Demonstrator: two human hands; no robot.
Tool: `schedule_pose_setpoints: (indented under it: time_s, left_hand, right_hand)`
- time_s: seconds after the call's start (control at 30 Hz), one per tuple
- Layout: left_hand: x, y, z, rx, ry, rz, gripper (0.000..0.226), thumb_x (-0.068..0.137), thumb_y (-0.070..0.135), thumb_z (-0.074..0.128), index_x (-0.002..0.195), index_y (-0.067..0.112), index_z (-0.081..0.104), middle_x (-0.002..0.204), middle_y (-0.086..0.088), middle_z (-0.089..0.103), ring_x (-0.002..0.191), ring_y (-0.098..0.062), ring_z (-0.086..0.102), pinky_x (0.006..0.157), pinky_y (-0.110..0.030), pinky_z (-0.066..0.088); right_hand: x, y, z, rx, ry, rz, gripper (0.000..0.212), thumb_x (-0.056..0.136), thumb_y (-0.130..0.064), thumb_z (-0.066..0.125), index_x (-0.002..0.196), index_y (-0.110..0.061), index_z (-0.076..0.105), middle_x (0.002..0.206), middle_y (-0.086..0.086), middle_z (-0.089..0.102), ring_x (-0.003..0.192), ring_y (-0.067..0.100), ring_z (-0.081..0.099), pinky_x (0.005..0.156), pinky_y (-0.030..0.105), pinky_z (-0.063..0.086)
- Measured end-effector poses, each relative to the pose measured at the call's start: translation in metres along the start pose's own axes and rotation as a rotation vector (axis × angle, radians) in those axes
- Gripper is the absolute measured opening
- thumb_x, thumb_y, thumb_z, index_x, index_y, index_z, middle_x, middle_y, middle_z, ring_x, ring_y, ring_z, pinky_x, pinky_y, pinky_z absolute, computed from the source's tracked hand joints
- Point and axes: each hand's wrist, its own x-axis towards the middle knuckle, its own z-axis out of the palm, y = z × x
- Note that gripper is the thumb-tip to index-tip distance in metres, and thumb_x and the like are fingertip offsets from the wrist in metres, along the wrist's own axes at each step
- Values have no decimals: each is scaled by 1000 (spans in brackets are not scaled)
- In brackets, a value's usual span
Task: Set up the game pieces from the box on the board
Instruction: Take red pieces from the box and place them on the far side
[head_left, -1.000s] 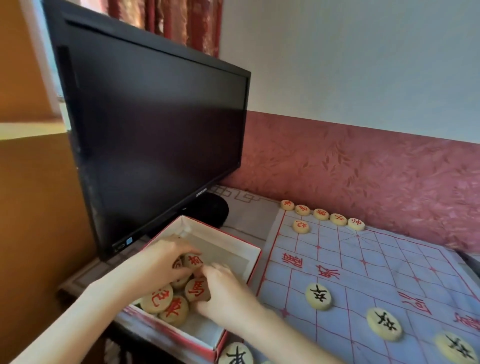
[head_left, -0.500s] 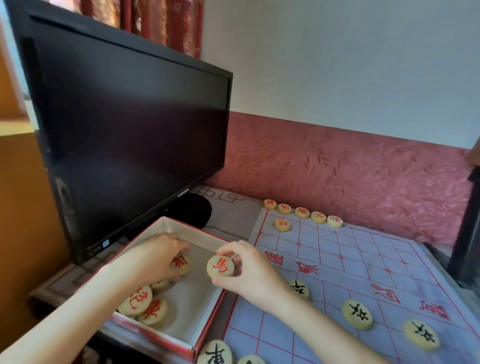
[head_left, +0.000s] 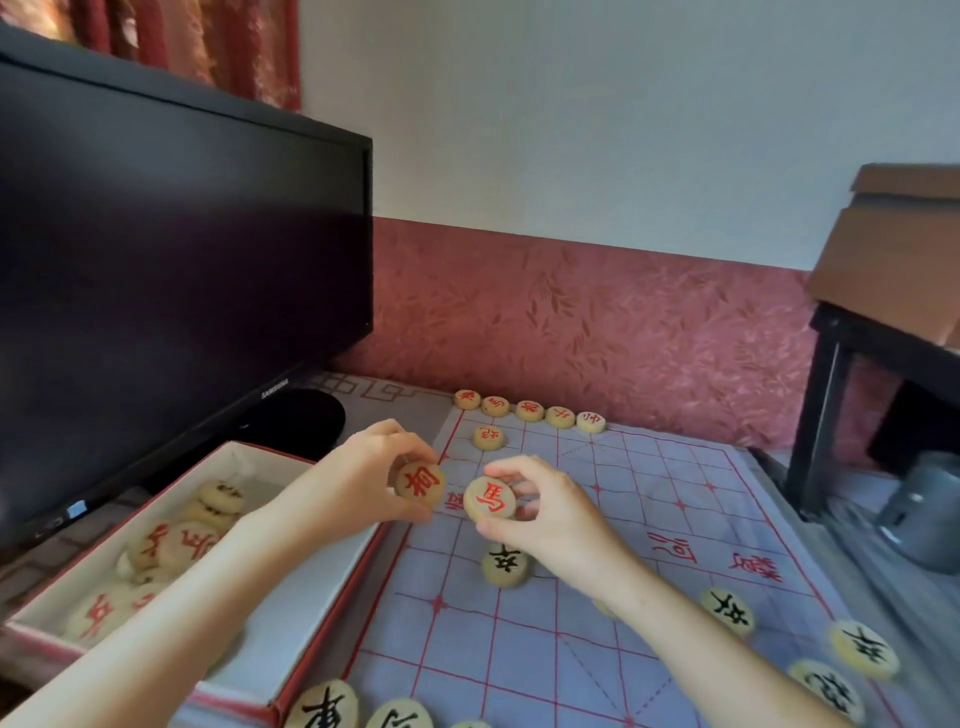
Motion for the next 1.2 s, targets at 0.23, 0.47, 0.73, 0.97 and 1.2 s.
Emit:
schedule_pose_setpoints:
  time_s: [0.23, 0.47, 0.73, 0.97, 1.2]
  left_hand:
    - [51, 45, 43, -52, -54, 53, 53, 62, 35, 82, 109, 29, 60, 100, 11, 49, 85, -3, 54, 67, -3, 43]
    - [109, 79, 86, -102, -117, 88, 50, 61, 31, 83, 106, 23, 62, 86, 21, 50, 79, -4, 54, 70, -14, 46]
    - [190, 102, 137, -120, -101, 112, 47, 65, 31, 80, 108, 19, 64, 101, 1, 57, 87, -13, 53, 77, -19, 42]
    - [242, 118, 178, -144, -82, 92, 43, 69, 26, 76, 109, 14, 64, 101, -1, 55, 96, -14, 51, 75, -15, 37]
    - [280, 131, 214, -117, -55, 51, 38, 76, 25, 65, 113, 15, 65, 117, -10, 58, 115, -26, 49, 100, -31, 41]
  right_hand:
    - [-11, 42, -62, -58, 102, 100, 46, 74, -21, 76, 116, -29, 57, 111, -10, 60, 86, -2, 59, 71, 9, 43]
    - [3, 94, -121, -66, 197, 218, 46, 74, -15, 76, 115, -22, 58, 106, -6, 65, 87, -1, 60, 73, 11, 44]
    - [43, 162, -181, -151, 301, 316, 47, 75, -16, 76, 118, -16, 58, 111, 2, 64, 100, 15, 61, 82, 25, 46]
    - [91, 210, -215, -280, 342, 364, 49, 72, -9, 76, 118, -7, 58, 111, 12, 64, 95, 17, 57, 90, 31, 46]
    - [122, 240, -219, -350, 302, 384, 52, 75, -20, 74, 122, -9, 55, 117, 11, 62, 107, 23, 59, 94, 32, 47]
